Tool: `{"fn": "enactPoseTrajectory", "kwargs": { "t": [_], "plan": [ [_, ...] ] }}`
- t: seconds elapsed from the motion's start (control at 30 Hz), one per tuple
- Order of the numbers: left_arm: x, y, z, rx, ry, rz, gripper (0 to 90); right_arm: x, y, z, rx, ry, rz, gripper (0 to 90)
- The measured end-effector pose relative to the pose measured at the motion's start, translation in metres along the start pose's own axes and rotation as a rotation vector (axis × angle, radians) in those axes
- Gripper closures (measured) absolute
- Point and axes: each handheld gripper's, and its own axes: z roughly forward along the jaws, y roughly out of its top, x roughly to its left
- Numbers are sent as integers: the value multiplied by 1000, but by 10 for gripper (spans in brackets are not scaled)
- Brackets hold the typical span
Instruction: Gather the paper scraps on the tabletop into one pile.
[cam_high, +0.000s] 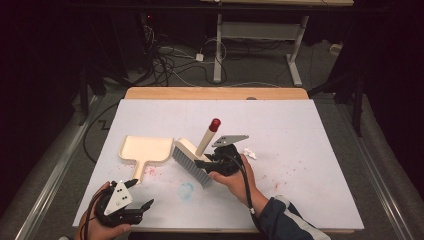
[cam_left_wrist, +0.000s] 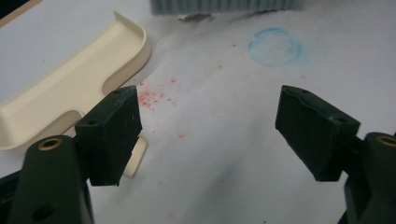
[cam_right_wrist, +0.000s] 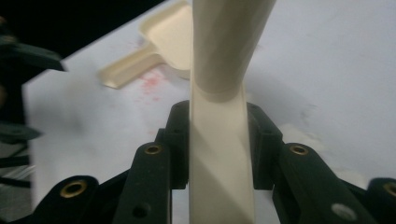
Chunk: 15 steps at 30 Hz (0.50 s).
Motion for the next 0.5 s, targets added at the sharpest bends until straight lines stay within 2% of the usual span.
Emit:
{"fn": "enactPoseTrajectory", "kwargs": {
  "t": [0.03,0.23,0.37,0.5],
  "plan": [
    [0,0,0,1,-2,2,217,-2,-1,1,3,-18,0,677],
    [-1,0,2,7,-10,5,217,-23,-6,0,8,-59,70,676],
    [-2,1,2,8,-10,12,217,-31,-8,-1,14,-70,102,675],
    [-3,0,2,10,-11,14,217,-35,-10,-8,14,-85,115,675]
  ]
}}
